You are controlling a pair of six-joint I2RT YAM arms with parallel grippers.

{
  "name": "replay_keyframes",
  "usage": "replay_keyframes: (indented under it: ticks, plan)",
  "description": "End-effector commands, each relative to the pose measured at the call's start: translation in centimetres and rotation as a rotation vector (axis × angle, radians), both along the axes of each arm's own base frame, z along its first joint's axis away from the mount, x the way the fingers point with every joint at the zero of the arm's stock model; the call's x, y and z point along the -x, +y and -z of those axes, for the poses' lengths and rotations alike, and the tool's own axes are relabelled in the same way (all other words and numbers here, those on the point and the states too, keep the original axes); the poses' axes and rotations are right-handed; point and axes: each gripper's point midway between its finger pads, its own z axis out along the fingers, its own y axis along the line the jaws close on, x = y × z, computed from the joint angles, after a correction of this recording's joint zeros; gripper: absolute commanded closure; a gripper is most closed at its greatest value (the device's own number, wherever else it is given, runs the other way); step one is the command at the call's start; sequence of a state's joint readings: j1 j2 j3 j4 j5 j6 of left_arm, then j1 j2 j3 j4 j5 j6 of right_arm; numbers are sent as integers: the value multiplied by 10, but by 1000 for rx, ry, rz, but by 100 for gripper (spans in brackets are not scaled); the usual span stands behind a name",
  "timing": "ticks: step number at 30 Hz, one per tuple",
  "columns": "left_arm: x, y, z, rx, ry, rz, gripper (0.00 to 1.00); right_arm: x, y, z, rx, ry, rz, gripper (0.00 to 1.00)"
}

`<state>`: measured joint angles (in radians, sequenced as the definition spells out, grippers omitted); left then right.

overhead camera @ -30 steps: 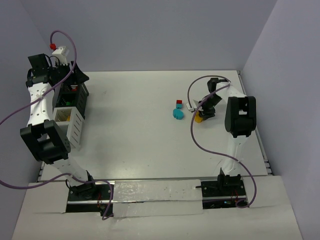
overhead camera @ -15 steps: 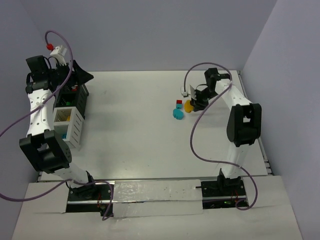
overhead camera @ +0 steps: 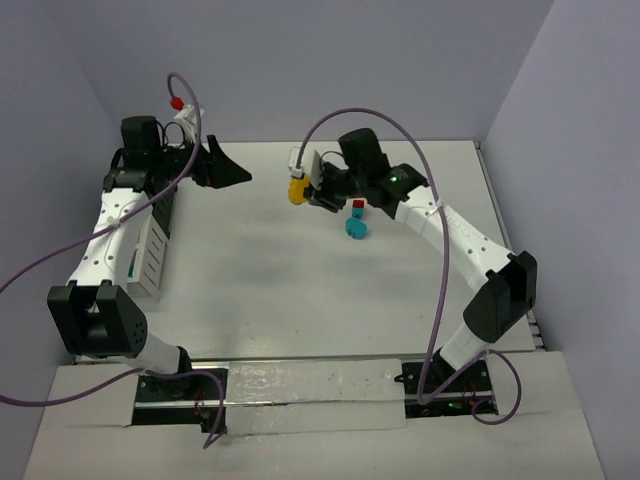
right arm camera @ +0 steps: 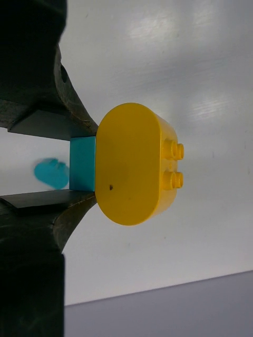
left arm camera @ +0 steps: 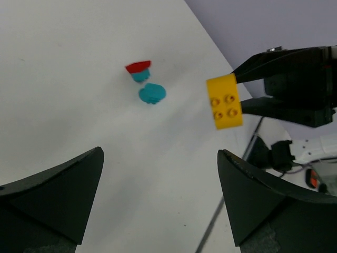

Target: Sort the legos into containers by color

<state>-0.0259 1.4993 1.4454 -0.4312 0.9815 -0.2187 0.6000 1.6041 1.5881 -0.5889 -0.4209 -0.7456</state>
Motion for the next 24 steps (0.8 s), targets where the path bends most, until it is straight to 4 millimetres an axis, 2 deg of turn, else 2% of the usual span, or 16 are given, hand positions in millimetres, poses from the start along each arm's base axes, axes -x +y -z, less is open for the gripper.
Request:
replay_keyframes:
  ticks: [1,3,6,12,17,22,24]
  plan:
    - [26,-31,-18,74,7,124,1,-3,20,-13,-77,-14,140,100]
    - [35,-43,-14,83,26,166,1,7,34,-14,-75,-31,111,100]
    - [47,-56,-8,75,51,207,1,15,45,-17,-70,-46,88,100]
    - [58,-68,4,69,92,248,2,23,54,-22,-61,-81,54,100]
    - [56,-75,9,73,109,255,9,28,60,-28,-61,-114,31,100]
    - [53,-77,11,90,129,267,29,33,63,-34,-66,-153,12,100]
    - [55,-78,9,101,132,285,49,33,63,-32,-62,-168,9,100]
